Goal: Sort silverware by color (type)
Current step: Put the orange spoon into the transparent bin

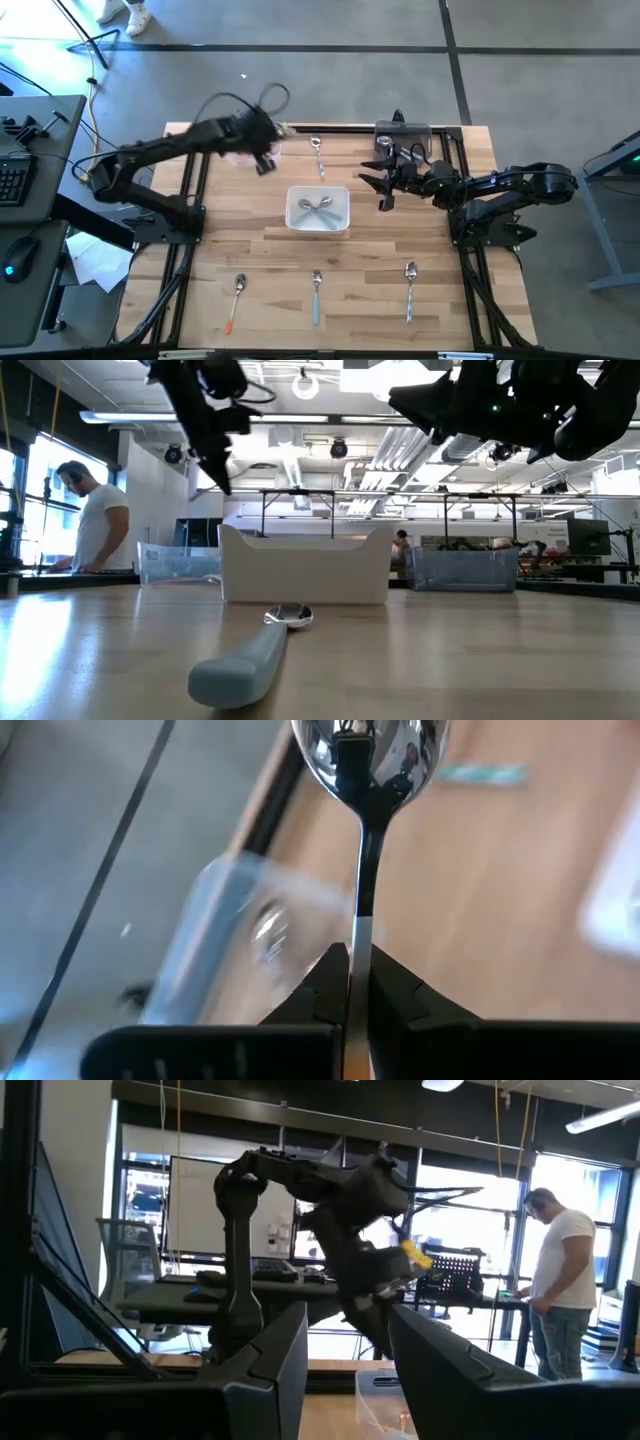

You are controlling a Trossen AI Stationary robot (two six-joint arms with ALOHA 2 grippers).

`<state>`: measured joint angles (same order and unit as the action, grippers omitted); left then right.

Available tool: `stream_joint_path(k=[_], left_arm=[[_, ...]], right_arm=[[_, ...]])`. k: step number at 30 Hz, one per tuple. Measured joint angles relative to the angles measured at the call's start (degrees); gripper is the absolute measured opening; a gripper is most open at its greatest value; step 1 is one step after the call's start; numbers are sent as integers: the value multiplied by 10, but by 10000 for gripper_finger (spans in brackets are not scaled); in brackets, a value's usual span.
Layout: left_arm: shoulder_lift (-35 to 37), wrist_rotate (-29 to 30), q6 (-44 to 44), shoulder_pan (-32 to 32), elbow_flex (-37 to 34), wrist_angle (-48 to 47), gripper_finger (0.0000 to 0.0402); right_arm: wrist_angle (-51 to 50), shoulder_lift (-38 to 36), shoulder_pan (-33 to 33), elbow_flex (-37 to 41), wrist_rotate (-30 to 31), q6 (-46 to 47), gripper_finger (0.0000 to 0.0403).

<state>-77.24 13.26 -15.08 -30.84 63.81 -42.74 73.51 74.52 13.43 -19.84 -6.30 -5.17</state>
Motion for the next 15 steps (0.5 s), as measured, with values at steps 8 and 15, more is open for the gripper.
stream_joint_path(k=[8, 15], left_arm=[[-38, -21, -80, -156, 0, -6, 3], [-101, -35, -116, -193, 0, -39, 3]], right_arm=[[0, 0, 0, 0, -1, 0, 128], [-3, 0, 0, 0, -1, -8, 128]])
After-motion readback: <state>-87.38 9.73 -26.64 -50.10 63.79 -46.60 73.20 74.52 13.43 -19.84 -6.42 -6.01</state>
